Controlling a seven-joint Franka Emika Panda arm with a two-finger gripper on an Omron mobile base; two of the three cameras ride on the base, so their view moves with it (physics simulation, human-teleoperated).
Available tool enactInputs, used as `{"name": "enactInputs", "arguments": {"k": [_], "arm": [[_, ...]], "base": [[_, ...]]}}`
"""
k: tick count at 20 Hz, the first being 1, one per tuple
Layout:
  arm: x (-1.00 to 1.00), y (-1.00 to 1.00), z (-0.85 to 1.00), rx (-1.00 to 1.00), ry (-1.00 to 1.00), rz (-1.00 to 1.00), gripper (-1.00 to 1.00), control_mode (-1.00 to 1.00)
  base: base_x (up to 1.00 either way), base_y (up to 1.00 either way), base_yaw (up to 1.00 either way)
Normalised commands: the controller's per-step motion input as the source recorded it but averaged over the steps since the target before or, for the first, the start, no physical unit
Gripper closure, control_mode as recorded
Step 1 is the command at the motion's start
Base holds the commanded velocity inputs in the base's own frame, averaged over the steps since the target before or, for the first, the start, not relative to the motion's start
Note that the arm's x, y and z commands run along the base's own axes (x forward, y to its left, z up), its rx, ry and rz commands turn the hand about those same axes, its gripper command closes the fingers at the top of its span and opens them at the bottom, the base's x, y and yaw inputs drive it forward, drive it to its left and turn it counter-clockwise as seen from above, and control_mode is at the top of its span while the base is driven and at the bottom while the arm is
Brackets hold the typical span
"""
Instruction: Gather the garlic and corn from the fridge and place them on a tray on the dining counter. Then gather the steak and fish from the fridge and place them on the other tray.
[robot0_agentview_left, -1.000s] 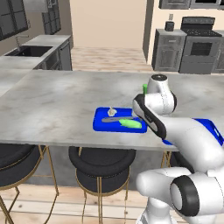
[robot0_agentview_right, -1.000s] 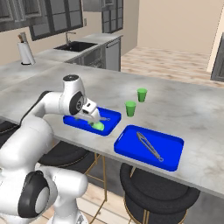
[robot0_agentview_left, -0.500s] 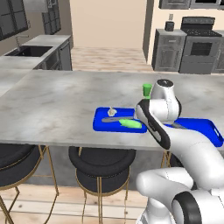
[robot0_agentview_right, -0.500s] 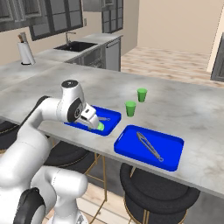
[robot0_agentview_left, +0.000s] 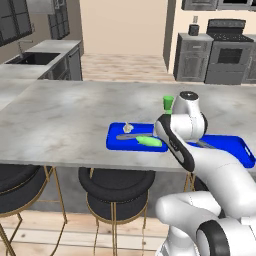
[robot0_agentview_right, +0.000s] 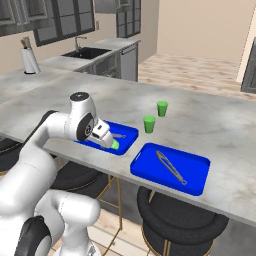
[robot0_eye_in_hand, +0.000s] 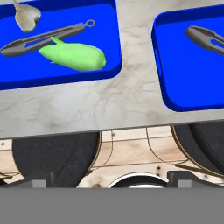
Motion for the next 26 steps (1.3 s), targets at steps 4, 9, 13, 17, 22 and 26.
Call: {"name": "enactInputs", "arguments": {"k": [4,9,13,17,22,26], "arm": [[0.0,0.0,0.0,0.0,0.0,0.0,-1.0,1.0],[0.0,0.0,0.0,0.0,0.0,0.0,-1.0,1.0],[0.0,0.0,0.0,0.0,0.0,0.0,-1.0,1.0],[0.0,0.0,0.0,0.0,0.0,0.0,-1.0,1.0],[0.0,0.0,0.0,0.0,0.0,0.0,-1.0,1.0],[0.0,0.0,0.0,0.0,0.0,0.0,-1.0,1.0]], "base": [[0.0,0.0,0.0],[-0.41,0.0,0.0],[-1.0,0.0,0.0],[-0.61,-0.03,-0.14],[-0.04,-0.01,-0.62],[0.0,-0.1,-0.76]]}}
